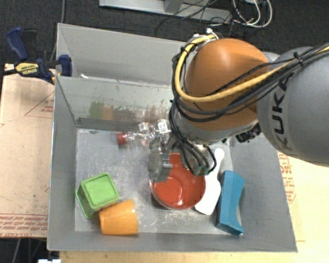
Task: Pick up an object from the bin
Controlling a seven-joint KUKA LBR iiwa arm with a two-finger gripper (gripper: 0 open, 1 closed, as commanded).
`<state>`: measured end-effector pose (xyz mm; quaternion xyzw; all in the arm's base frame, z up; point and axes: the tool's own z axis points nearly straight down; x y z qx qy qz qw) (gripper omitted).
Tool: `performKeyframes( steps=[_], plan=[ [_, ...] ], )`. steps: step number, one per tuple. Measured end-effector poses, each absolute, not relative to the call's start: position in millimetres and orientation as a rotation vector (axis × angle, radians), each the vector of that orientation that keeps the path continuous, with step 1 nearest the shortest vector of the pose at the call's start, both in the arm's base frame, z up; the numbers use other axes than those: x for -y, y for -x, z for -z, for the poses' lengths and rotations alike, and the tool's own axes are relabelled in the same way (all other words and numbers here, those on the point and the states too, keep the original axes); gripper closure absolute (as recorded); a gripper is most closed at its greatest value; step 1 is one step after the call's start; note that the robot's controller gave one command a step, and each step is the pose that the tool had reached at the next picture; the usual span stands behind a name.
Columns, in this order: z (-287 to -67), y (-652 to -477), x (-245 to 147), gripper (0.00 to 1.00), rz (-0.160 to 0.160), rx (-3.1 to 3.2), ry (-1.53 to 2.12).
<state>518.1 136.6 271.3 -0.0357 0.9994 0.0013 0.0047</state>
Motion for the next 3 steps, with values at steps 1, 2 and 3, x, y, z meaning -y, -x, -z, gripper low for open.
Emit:
performKeyframes(
  steps=[1, 2, 3],
  plan=[
    [-271.3, -518.1, -136.6, 0.0, -0.004, -3.13, 0.112],
    [-310.6, -512.7, -183.2, 0.0, -0.007, -3.105, 0.361],
    [-358.9, -537.3, -195.3, 0.0, -0.008, -3.05, 0.647]
  ],
)
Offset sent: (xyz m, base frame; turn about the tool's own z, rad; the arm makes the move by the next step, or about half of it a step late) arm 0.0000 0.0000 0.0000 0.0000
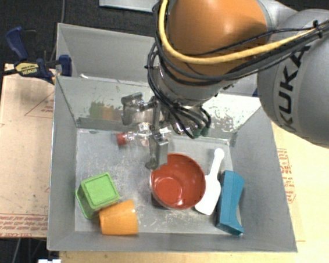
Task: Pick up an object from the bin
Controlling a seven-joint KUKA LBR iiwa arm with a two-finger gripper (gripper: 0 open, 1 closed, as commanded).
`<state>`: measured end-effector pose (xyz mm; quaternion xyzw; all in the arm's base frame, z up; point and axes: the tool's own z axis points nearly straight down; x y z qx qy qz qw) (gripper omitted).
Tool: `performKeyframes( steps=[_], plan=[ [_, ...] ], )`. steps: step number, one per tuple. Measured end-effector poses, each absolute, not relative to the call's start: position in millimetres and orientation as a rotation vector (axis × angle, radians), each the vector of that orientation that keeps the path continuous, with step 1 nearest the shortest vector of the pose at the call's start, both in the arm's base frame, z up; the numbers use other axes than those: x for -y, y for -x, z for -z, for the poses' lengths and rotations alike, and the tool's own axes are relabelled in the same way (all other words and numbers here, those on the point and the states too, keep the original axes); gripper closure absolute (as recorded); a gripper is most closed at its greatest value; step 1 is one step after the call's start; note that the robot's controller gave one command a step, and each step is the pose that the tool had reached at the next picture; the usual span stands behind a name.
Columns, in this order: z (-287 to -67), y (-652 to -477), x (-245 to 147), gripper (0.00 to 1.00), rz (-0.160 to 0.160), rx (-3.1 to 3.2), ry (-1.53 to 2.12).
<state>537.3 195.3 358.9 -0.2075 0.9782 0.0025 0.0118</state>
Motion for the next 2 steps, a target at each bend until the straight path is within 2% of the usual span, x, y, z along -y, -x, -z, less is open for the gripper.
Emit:
performKeyframes(
  steps=[1, 2],
  plan=[
    [-357.7, -536.7, -194.9, 0.0, -0.007, -3.054, 0.647],
    [-339.5, -495.1, -221.7, 0.0, -0.012, -3.11, 0.289]
  ],
)
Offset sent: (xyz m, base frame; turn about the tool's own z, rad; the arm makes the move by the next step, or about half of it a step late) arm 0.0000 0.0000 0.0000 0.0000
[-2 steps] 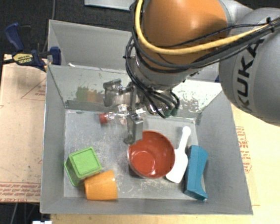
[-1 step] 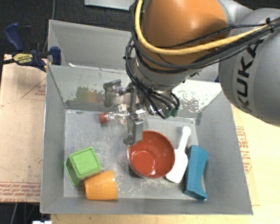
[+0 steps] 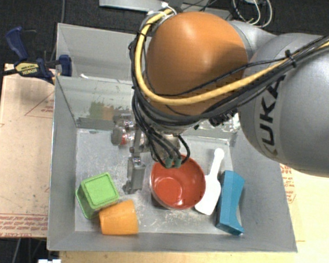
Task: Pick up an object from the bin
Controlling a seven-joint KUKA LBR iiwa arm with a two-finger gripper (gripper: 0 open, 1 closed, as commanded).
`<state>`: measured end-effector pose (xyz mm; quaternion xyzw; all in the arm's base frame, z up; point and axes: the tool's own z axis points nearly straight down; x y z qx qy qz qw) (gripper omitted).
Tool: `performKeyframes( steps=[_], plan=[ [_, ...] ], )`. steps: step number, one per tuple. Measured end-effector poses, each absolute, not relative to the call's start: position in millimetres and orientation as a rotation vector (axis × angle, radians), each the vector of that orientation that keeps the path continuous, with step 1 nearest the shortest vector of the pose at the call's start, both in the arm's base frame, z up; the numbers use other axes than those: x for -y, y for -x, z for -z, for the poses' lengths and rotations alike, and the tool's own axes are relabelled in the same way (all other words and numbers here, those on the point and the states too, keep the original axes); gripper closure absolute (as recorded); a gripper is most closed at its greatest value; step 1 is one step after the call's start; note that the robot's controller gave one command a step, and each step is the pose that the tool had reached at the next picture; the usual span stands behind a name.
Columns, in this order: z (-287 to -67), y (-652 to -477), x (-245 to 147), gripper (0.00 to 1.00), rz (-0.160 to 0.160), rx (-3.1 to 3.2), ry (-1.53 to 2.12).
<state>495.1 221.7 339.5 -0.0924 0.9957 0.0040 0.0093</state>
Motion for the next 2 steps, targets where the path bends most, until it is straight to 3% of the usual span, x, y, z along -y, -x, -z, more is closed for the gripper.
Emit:
performKeyframes(
  steps=[1, 2],
  plan=[
    [-323.3, -553.1, -225.1, 0.0, -0.01, -3.047, 0.662],
    [-324.0, -552.6, -225.5, 1.0, -0.012, -3.047, 0.663]
  ],
)
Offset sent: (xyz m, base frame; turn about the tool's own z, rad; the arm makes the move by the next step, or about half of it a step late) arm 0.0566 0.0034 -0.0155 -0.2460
